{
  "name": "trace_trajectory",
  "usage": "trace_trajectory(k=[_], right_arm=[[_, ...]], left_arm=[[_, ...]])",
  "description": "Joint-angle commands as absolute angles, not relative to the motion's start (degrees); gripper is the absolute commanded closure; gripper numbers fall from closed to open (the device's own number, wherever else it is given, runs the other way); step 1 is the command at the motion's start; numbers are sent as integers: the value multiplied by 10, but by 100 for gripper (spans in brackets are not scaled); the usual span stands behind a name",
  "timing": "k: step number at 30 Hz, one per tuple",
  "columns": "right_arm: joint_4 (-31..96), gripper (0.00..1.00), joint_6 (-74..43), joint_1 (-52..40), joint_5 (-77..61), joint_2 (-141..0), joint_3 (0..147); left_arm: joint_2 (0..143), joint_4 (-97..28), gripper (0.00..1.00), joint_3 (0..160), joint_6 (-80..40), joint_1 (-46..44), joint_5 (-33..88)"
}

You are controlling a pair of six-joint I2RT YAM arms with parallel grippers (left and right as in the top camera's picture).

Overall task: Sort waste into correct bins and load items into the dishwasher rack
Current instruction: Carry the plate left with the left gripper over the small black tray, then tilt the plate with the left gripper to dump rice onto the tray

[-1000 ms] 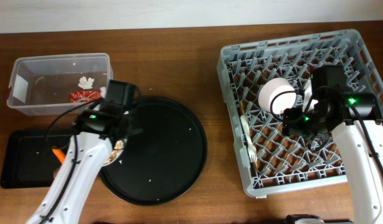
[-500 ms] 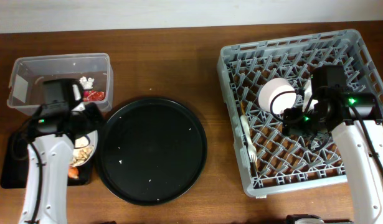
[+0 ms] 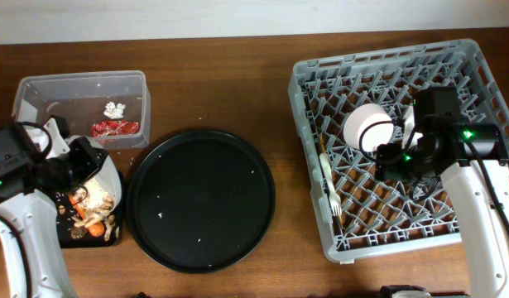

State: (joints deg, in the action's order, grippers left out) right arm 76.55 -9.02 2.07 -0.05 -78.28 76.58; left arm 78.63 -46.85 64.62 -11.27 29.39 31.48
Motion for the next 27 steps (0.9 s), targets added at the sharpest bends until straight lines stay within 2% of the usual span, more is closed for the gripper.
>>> trace_trajectory(k=[1, 17, 27], right_arm=[[767, 26, -90, 23, -4, -785, 763], [767, 25, -90, 23, -4, -785, 763], [765, 25, -90, 23, -4, -785, 763]], left_arm=[[775, -463, 100, 636, -93, 321, 417], [775, -463, 100, 588, -63, 448, 553], [775, -463, 100, 580, -29, 504, 700]])
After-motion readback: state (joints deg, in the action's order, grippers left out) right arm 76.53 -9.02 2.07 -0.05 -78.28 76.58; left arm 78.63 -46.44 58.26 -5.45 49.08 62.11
